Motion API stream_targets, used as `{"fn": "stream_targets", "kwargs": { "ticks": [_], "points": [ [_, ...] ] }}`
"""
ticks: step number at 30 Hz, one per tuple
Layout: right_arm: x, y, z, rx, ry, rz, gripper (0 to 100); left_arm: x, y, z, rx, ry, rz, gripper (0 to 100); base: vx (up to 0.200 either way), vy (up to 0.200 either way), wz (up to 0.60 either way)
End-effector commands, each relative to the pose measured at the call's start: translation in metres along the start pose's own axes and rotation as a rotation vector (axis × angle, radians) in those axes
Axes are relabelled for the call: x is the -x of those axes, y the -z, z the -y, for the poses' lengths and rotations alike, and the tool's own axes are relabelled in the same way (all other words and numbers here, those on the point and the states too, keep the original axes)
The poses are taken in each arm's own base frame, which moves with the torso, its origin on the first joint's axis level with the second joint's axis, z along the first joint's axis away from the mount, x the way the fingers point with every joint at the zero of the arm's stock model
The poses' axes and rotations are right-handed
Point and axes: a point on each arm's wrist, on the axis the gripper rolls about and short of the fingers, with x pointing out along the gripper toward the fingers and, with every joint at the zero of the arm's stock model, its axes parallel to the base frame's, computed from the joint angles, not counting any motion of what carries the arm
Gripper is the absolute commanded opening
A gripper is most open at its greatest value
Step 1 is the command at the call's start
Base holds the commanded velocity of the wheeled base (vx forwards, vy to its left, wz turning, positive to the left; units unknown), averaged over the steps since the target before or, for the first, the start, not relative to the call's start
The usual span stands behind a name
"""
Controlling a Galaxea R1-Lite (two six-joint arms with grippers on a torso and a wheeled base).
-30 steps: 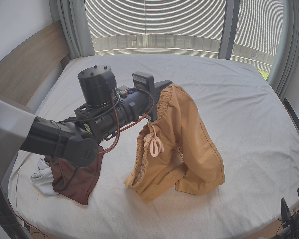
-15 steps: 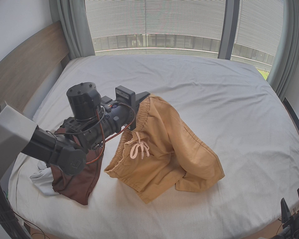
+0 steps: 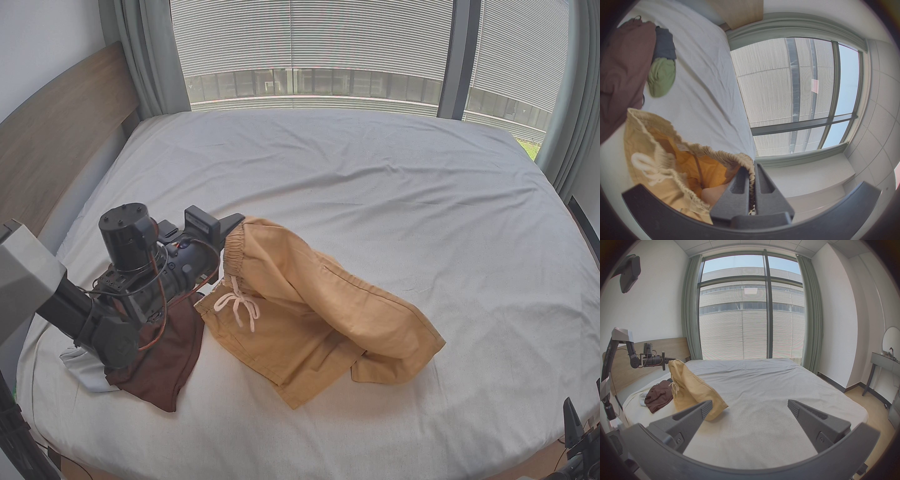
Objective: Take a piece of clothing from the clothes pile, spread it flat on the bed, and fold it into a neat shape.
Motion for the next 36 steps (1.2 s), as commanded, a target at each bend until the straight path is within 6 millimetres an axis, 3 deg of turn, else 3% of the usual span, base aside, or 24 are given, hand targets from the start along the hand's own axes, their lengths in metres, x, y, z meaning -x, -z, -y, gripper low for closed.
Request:
{"fn": "stream_targets", "kwargs": {
  "ticks": [1, 8, 20, 36],
  "points": [
    [-0.001, 0.005, 0.000, 0.001, 0.000, -0.008, 100, 0.022, -0.016, -0.016, -0.054, -0.050, 0.050, 0, 0.000, 0.000, 0.00],
    [-0.001, 0.005, 0.000, 0.001, 0.000, -0.008, 100, 0.043, -0.021, -0.040, -0.180, -0.094, 0.082, 0, 0.000, 0.000, 0.00],
    [-0.001, 0.005, 0.000, 0.001, 0.000, -0.008, 100, 0.040, -0.002, -0.094, -0.255, -0.163, 0.036, 0, 0.000, 0.000, 0.00],
    [0.000, 0.004, 0.000, -0.017, 0.014, -0.003, 100, 0.039, 0.005, -0.093, -0.264, -0.166, 0.021, 0, 0.000, 0.000, 0.00]
  ]
}}
